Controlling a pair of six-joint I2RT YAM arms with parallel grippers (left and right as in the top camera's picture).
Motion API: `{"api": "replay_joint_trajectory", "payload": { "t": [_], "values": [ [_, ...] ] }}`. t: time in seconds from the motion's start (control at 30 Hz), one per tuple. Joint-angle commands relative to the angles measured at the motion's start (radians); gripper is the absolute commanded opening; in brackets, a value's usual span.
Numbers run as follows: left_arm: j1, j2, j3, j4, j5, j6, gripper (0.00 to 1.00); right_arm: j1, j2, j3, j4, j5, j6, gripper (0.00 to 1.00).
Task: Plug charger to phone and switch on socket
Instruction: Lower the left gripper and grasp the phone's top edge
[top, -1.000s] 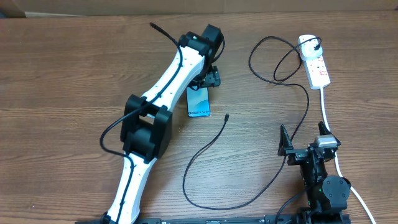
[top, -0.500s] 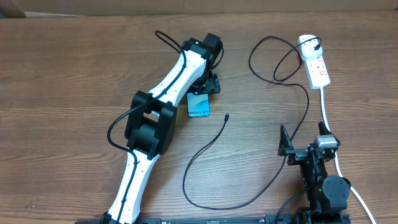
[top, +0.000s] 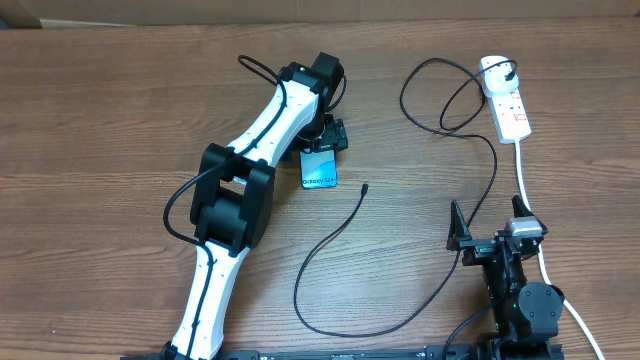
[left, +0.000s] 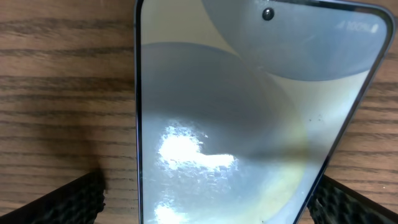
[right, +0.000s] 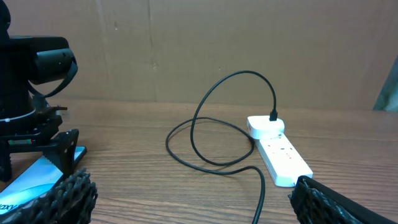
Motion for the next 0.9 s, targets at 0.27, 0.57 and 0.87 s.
{"api": "replay_joint_trajectory", "payload": {
  "t": [0.27,0.57,0.87],
  "values": [
    [-0.001,0.042,-0.045,0.035,0.028,0.02,0.88,0.008,-0.008,-0.01,0.005,0.013,0.006,1.0],
    [0.0,0.042,-0.044,0.038,0.028,0.02,0.85,0.008,-0.008,-0.01,0.005,0.013,0.006,1.0],
    [0.001,0.042,-0.042,0.028,0.053,0.021,0.82,0.008,-0.008,-0.01,0.005,0.013,0.006,1.0]
  ]
}}
